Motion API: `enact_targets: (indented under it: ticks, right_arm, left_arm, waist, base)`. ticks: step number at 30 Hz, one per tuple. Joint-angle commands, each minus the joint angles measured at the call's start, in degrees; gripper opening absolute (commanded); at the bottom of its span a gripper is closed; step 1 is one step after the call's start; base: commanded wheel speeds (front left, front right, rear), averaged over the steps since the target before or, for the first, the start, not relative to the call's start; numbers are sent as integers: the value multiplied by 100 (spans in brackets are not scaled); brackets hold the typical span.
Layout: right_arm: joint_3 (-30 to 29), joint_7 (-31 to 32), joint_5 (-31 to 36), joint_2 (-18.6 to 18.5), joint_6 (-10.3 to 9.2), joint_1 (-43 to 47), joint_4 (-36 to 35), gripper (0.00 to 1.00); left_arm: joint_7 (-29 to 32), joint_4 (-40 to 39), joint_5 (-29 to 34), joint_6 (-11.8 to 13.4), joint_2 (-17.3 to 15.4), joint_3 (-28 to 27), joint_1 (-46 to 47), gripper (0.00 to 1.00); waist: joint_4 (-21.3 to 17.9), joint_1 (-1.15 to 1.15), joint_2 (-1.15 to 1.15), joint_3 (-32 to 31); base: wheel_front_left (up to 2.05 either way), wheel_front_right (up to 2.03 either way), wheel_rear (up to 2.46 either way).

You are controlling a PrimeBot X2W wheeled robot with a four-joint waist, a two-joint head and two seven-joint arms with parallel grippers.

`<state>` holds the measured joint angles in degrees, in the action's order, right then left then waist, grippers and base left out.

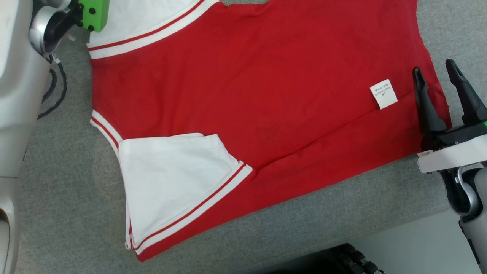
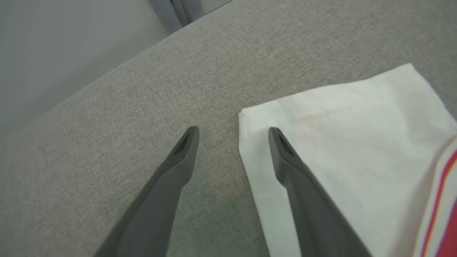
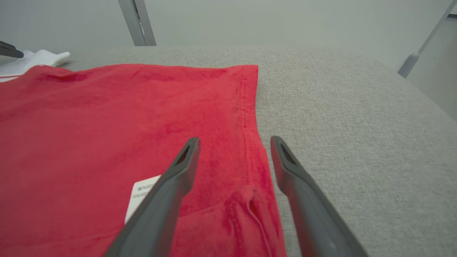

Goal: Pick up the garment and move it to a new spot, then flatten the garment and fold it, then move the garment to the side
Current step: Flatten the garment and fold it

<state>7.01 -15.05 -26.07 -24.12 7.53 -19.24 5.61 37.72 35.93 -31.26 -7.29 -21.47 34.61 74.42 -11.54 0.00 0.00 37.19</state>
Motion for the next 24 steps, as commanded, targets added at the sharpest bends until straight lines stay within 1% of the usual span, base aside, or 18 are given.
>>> enact_targets:
  ticks: [1, 7, 8, 10, 13, 14, 15, 16, 17, 21, 24]
  right_arm:
    - [10, -14, -10, 20, -7, -96, -14, 100]
    - [52, -15, -17, 51, -7, -152, -23, 100]
    - [56, -14, -21, 52, -7, -158, -24, 100]
    - [57, -14, -38, 48, -7, -171, -28, 100]
    - [62, -15, -55, 38, -7, -165, -11, 100]
    - [61, -15, -55, 39, -7, -166, -9, 100]
    - [59, -14, -58, 37, -7, -166, -7, 100]
    - [56, -15, -63, 29, -7, -171, -3, 100]
    - [53, -14, -68, 15, -7, -181, 3, 100]
    - [86, -14, -34, -23, -7, -304, 97, 100]
    - [194, -14, -226, -17, -6, -543, 447, 100]
  left_arm:
    - [-51, 44, 48, -9, -69, 28, 135, 100]
    - [-174, 283, 197, -14, -139, 171, 302, 100]
    - [-166, 326, 164, -14, -133, 175, 295, 79]
    - [-180, 403, 92, -16, -96, 191, 293, 66]
    - [-123, 482, -2, -16, -40, 231, 275, 54]
    - [-51, 505, -67, -18, -12, 260, 247, 42]
    - [4, 497, -108, -19, -5, 308, 235, 27]
    - [81, 478, -183, -20, 4, 381, 215, 7]
    - [135, 454, -232, -21, -5, 433, 201, 0]
    - [-13, 326, -255, -23, -153, 592, 206, 0]
    - [-265, 202, -324, -22, -184, 705, 97, 0]
  waist:
    - [-61, 0, 0, 63]
    - [-128, 0, 0, 142]
    - [-136, 0, 0, 150]
    - [-150, 0, 0, 166]
    - [-165, 0, 0, 178]
    - [-170, 0, 0, 180]
    - [-172, 0, 0, 181]
    - [-173, 0, 0, 181]
    - [-173, 0, 0, 179]
    - [-182, 0, 0, 101]
    - [-181, 0, 0, -91]
  base:
    - [0, 0, 0]
    - [0, 0, 0]
    - [0, 0, 0]
    - [0, 0, 0]
    - [0, 0, 0]
    - [0, 0, 0]
    - [0, 0, 0]
    - [0, 0, 0]
    - [0, 0, 0]
    - [0, 0, 0]
    - [0, 0, 0]
